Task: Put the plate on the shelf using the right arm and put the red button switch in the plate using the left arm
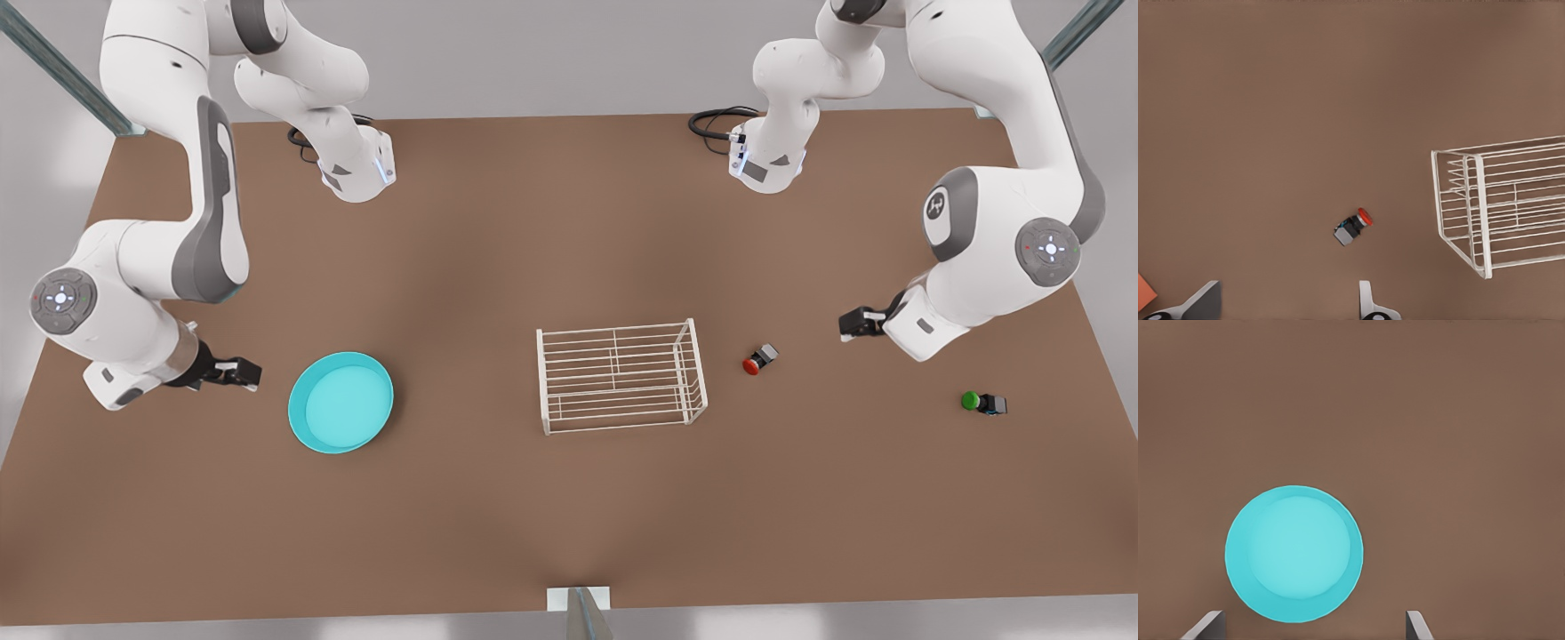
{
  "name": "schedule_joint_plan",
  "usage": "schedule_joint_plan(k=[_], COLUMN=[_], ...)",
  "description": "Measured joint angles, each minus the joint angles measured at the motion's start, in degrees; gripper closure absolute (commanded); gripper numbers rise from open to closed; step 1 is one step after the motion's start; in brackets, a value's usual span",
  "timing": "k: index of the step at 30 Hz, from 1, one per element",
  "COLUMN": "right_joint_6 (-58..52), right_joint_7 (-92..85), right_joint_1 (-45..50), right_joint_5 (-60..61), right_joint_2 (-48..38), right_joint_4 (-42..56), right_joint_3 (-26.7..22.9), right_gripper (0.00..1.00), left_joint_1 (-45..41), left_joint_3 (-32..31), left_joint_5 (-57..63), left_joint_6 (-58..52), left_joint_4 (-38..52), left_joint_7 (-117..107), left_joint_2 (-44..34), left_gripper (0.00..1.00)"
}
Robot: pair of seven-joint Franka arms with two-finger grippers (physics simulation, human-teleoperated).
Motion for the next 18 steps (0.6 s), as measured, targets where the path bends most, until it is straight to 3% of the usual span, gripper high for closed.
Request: schedule_joint_plan(k=[8, 14, 18], right_joint_6=[0.04, -0.44, -0.08], right_joint_7=[-0.06, -1.04, -2.3], right_joint_1=[-1.28, -4.27, -5.68], right_joint_5=[2.25, 9.18, 11.69], right_joint_2=[2.55, 6.87, 9.38], right_joint_4=[-0.11, -0.06, -0.05], right_joint_3=[-0.01, 0.11, 0.15], right_gripper=[0.0, 0.0, 0.0], left_joint_1=[-0.09, -0.74, -1.66], left_joint_3=[-1.53, -11.33, -13.42], left_joint_5=[-0.29, -0.06, 0.07], left_joint_6=[1.57, 0.93, 1.42], left_joint_4=[-0.62, -1.47, -1.38], left_joint_7=[-0.16, 0.25, 0.95], left_joint_2=[-0.68, -0.99, -0.53], left_gripper=[0.0, 0.0, 0.0])
